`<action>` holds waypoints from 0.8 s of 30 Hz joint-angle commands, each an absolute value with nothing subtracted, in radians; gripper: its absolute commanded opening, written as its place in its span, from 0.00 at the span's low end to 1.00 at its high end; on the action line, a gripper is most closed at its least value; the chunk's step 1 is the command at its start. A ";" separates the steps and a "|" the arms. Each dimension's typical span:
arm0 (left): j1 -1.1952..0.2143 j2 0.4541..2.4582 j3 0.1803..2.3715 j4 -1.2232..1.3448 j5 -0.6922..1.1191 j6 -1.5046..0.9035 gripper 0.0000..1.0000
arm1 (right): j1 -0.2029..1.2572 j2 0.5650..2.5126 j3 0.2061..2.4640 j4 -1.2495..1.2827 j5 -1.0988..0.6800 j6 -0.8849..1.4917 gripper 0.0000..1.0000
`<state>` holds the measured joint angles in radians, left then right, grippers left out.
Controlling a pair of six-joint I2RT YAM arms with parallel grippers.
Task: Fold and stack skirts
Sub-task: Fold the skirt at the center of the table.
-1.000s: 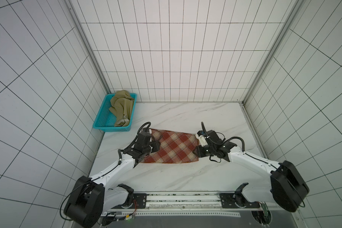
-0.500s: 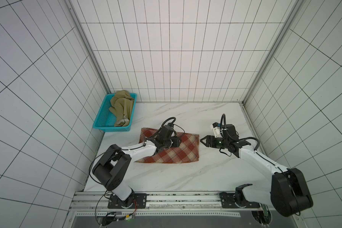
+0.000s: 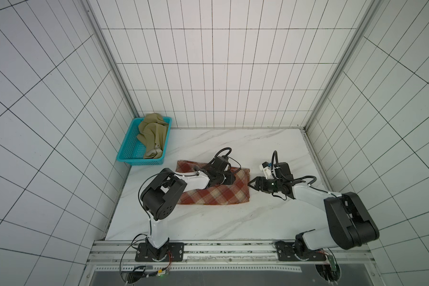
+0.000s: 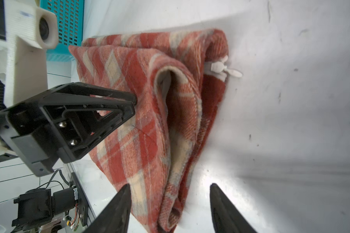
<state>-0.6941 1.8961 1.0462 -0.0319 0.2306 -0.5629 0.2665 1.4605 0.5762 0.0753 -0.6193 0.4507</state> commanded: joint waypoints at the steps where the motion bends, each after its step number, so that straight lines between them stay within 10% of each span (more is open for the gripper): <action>1: -0.699 1.926 1.071 -0.020 0.243 -0.549 0.36 | 0.261 1.494 0.513 0.164 -0.655 0.480 0.62; 24: -0.710 1.944 1.059 -0.040 0.240 -0.541 0.36 | 0.359 1.696 0.510 0.364 -0.651 0.572 0.58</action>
